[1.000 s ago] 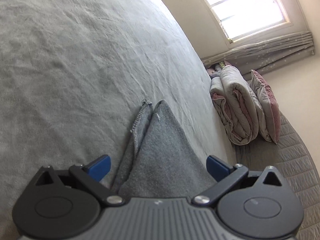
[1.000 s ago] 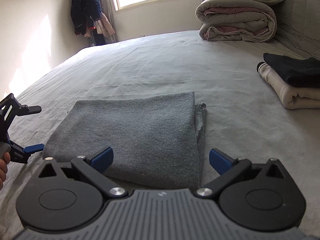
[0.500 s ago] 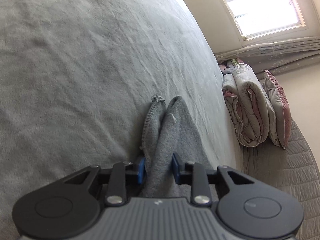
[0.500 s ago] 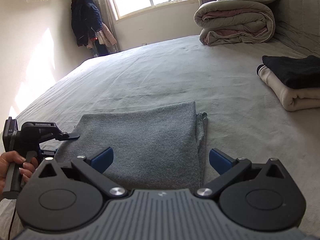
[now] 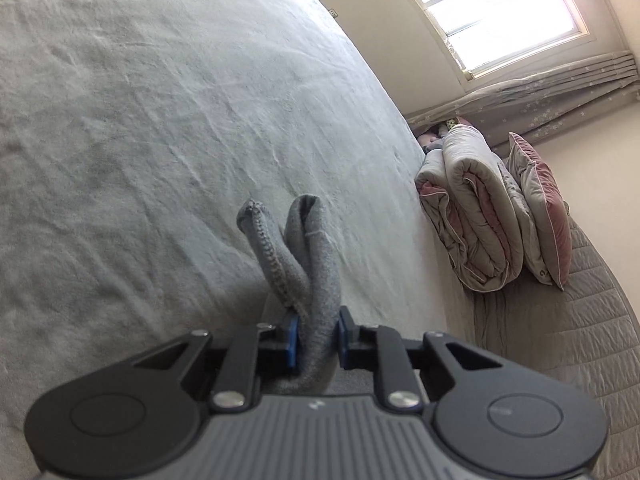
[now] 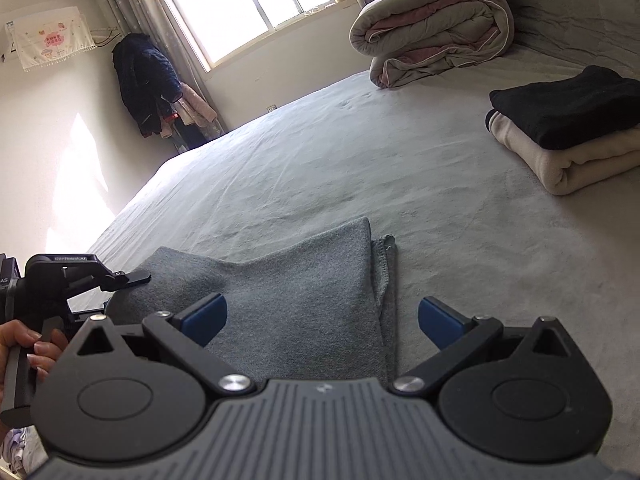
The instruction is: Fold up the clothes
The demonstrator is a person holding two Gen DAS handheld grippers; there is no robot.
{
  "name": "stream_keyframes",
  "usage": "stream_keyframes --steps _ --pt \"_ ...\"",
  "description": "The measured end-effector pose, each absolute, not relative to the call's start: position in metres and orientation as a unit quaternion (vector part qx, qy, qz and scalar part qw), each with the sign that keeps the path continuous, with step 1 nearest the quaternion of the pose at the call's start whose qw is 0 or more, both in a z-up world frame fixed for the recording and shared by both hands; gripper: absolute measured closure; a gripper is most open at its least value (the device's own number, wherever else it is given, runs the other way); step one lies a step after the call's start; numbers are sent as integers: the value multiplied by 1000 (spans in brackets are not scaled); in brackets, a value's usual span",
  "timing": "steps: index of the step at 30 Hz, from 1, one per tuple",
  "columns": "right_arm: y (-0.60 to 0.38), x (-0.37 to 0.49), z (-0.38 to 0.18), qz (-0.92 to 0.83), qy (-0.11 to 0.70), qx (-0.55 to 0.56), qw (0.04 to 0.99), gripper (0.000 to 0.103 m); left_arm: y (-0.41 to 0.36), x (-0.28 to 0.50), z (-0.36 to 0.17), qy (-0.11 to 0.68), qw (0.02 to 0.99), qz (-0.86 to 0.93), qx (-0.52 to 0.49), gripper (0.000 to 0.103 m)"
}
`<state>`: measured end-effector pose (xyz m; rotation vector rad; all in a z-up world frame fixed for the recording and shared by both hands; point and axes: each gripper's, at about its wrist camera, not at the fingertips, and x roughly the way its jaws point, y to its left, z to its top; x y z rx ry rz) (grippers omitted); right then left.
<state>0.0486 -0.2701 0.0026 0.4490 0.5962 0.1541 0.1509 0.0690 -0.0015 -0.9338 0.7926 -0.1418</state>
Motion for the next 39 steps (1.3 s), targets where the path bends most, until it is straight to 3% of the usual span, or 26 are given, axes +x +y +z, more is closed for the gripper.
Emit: stream_keyframes --steps 7,15,17,21,27,32,39 --pt "-289 45 6 52 280 260 923 0 14 153 18 383 814 -88 -427 86" --pt "-302 42 9 40 271 288 918 0 -52 161 -6 413 775 -158 -451 89" --pt "-305 43 8 37 270 296 915 0 -60 160 -11 408 763 -177 -468 88" --pt "-311 44 5 35 271 321 907 0 -61 154 -2 393 773 -197 -457 74" --pt "-313 43 1 57 272 368 887 0 -32 141 13 358 815 -201 -408 72" --pt "-321 42 -11 118 271 485 823 29 -8 122 2 341 846 -201 -358 79" --pt "-312 47 -25 162 283 548 770 34 8 108 -44 343 848 -214 -343 79"
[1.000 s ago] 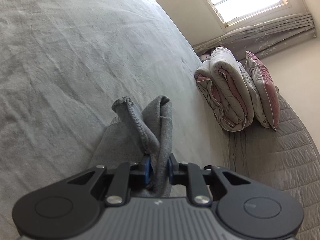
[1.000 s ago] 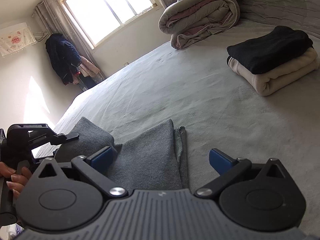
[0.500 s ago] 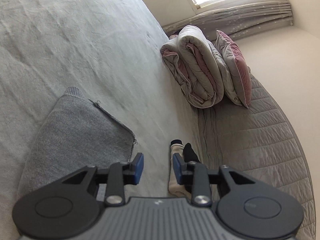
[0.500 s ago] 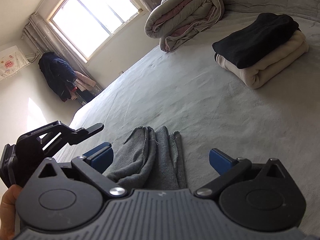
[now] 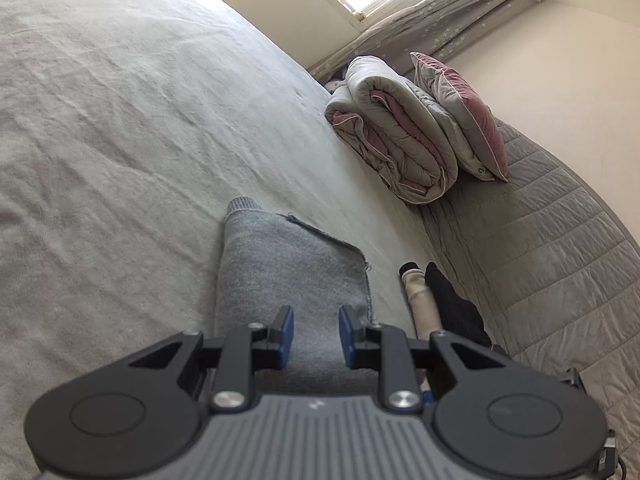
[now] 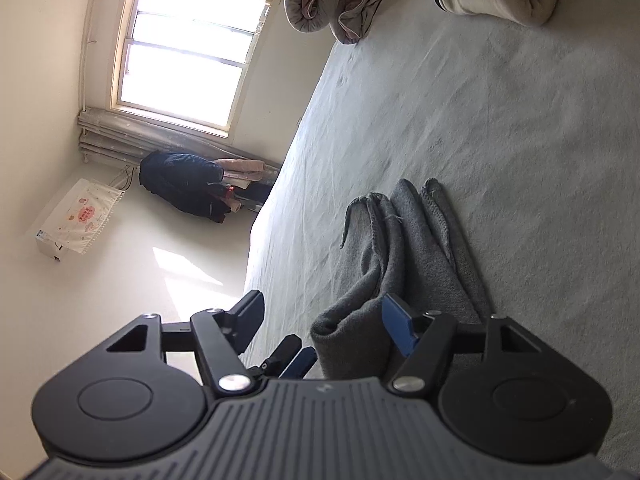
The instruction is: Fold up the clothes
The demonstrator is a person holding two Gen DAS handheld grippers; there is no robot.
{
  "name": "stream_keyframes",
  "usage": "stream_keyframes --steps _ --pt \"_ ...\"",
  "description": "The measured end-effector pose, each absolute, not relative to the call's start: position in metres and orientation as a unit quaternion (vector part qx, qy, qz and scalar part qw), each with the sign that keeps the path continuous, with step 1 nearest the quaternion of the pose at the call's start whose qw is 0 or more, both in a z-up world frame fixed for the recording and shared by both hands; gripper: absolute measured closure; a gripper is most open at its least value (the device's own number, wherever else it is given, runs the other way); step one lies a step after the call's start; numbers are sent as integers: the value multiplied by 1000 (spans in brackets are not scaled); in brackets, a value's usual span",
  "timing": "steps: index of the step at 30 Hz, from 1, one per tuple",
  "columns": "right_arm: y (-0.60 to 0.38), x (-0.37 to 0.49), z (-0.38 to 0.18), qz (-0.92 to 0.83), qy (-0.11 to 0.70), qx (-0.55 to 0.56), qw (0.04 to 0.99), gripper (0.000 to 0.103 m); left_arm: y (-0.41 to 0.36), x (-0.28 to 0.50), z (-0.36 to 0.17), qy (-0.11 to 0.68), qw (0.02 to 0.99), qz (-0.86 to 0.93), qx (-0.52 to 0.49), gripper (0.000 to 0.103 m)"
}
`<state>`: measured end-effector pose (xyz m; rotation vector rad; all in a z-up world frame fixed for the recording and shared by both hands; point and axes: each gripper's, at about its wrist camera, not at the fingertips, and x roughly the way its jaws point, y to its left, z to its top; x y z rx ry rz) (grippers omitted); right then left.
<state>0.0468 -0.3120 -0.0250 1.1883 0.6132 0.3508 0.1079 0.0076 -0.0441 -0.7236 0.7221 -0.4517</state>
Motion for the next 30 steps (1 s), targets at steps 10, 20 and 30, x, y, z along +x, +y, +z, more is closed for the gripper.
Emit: stream_keyframes --steps 10,20,30 --pt "-309 57 -46 162 301 580 740 34 -22 91 -68 323 866 -313 -218 80" --pt "-293 83 -42 137 315 519 783 54 -2 63 -54 278 880 -348 -164 44" --pt "-281 84 -6 141 288 456 830 82 19 81 -44 266 891 -303 -208 44"
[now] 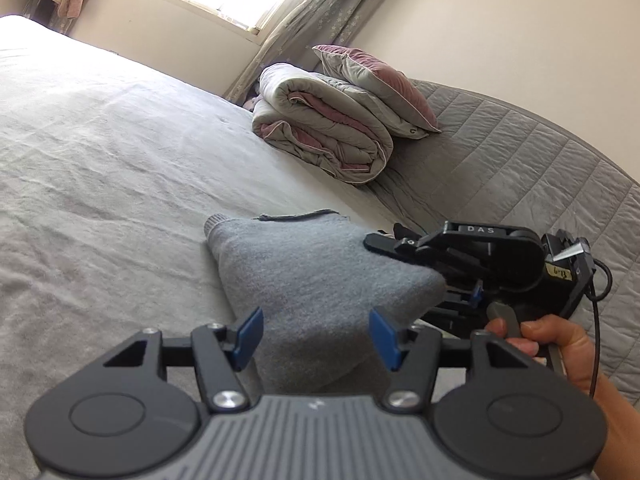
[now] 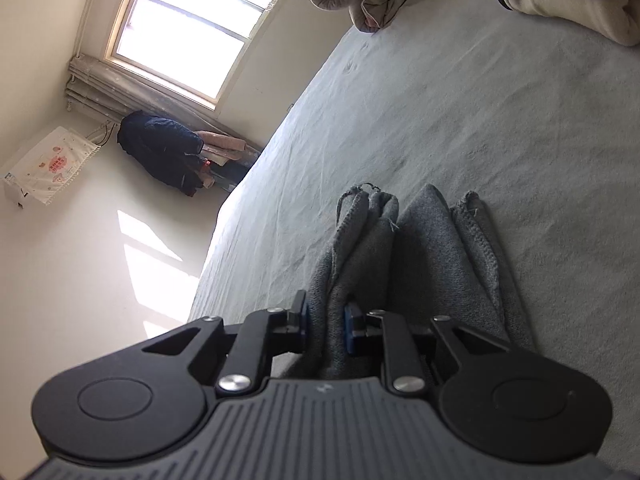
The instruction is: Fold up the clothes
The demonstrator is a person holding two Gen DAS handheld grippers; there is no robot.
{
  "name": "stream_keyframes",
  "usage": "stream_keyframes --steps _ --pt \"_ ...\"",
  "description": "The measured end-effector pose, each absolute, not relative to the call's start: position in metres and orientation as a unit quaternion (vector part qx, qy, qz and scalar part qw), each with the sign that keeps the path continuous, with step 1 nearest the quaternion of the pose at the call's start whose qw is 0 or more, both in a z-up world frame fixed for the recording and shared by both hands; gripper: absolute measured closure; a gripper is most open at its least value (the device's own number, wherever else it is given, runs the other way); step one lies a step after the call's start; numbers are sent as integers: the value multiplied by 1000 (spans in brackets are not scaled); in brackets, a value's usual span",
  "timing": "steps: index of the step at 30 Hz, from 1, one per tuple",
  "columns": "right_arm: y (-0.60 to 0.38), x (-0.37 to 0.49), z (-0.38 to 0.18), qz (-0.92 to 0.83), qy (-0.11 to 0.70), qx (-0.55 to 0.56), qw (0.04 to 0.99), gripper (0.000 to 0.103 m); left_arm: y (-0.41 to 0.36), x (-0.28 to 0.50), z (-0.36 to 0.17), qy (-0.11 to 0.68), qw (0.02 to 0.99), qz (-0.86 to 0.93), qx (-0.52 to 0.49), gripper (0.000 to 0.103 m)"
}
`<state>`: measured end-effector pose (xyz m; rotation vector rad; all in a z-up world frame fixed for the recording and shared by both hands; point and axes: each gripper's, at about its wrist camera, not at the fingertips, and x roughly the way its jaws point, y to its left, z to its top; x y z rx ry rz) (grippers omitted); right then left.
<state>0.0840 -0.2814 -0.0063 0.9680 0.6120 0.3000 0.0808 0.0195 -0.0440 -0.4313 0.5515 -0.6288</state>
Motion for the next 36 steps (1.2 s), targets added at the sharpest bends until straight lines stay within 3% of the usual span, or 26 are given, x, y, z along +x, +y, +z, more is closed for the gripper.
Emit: stream_keyframes --steps 12,13,16,17,19,20,21,26,32,36 --pt "-325 64 -60 87 306 492 810 83 -22 96 -42 279 898 -298 -163 46" --pt "-327 62 -63 86 307 496 808 77 -24 95 -43 283 898 -296 -160 46" --pt "-331 54 -41 86 290 466 831 77 -26 94 -44 284 904 -284 -148 48" --pt "-330 52 -33 87 284 453 840 77 -25 94 -42 280 906 -279 -148 52" --pt "-328 49 -17 94 271 422 860 77 -22 94 -37 271 905 -282 -169 69" --pt "-326 48 -8 100 264 402 871 77 -22 94 -34 268 900 -293 -182 89" --pt "-325 47 0 105 257 383 881 77 -24 93 -32 265 897 -301 -186 96" --pt "-295 53 11 146 287 291 901 79 -49 89 -32 275 886 -337 -162 97" --pt "-275 69 -29 109 391 167 898 80 -77 75 -67 312 874 -355 -113 97" --pt "-283 69 -35 114 390 191 894 78 -70 74 -65 319 867 -361 -132 97"
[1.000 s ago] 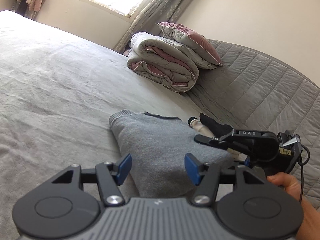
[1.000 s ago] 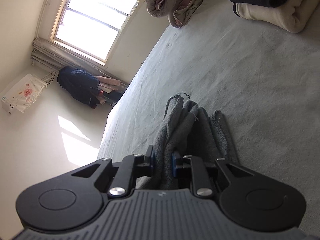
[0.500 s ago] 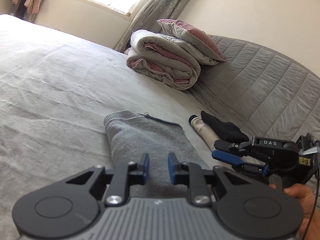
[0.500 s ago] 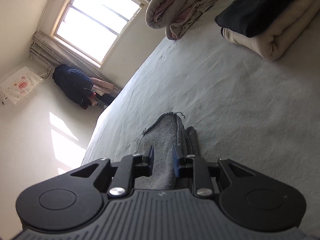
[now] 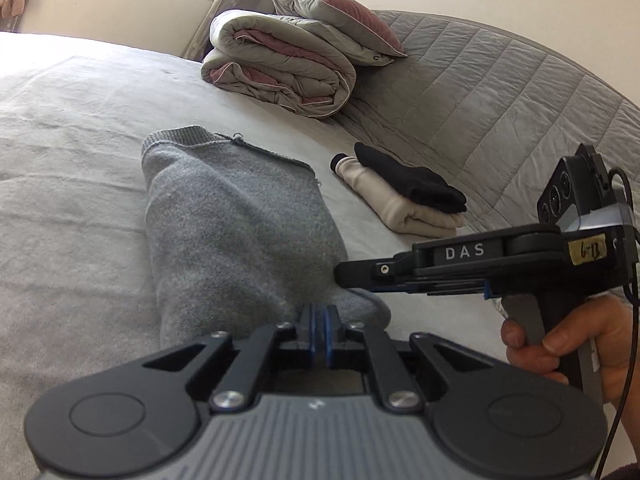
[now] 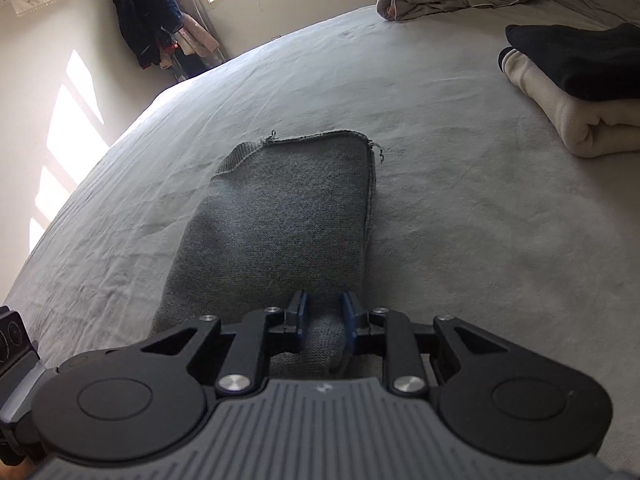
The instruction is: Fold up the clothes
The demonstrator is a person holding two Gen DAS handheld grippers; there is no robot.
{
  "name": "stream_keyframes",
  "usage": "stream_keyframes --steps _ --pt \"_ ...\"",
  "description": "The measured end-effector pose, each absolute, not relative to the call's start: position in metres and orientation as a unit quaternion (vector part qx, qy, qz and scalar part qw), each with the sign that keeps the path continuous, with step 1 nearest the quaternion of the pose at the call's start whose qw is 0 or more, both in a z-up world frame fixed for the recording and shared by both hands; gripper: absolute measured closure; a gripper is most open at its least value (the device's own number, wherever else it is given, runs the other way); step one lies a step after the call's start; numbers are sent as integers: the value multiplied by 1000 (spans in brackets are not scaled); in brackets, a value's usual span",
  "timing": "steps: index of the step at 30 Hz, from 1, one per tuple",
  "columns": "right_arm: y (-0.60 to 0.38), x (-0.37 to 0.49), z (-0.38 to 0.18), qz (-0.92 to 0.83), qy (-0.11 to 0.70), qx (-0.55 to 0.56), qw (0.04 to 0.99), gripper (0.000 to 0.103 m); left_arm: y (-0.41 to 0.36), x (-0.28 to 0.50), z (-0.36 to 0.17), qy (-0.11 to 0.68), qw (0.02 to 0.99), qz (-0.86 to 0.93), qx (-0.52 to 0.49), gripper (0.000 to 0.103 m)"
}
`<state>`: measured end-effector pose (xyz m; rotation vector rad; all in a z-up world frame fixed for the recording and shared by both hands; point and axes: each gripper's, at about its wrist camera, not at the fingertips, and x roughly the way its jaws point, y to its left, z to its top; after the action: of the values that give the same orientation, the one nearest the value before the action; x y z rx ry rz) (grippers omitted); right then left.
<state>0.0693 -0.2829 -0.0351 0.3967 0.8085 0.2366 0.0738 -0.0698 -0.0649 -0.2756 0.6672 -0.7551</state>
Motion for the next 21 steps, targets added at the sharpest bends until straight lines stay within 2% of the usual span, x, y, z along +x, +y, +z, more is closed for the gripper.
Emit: stream_keyframes --steps 2,3,4,5,6,7,10,12,14,16,19,21 --pt "-290 71 -32 119 383 217 890 78 -63 77 -59 328 858 -368 -146 95" --pt "-295 71 -32 118 381 235 886 77 -58 79 -56 333 850 -373 -165 90" --pt "-300 71 -32 116 379 255 882 72 -52 82 -54 338 842 -378 -184 86" --pt "-305 71 -32 113 376 275 877 62 -46 85 -52 340 835 -381 -207 73" --pt "-309 72 -32 108 373 297 872 57 -39 88 -50 338 830 -380 -231 61" --pt "-314 72 -32 103 370 319 867 53 -33 91 -47 333 829 -374 -250 58" --pt "-324 73 -33 96 363 372 849 53 -21 104 -40 325 838 -343 -272 51" --pt "-327 73 -35 96 361 389 842 52 -17 116 -39 328 849 -315 -268 38" --pt "-327 73 -34 90 365 389 841 52 -18 135 -44 347 860 -284 -243 28" --pt "-326 72 -34 92 370 387 839 52 -17 157 -55 368 859 -265 -238 28" --pt "-324 71 -36 104 378 387 835 49 -11 190 -77 396 832 -261 -288 29" --pt "-323 71 -38 107 384 391 830 49 -10 205 -85 388 821 -267 -324 30"
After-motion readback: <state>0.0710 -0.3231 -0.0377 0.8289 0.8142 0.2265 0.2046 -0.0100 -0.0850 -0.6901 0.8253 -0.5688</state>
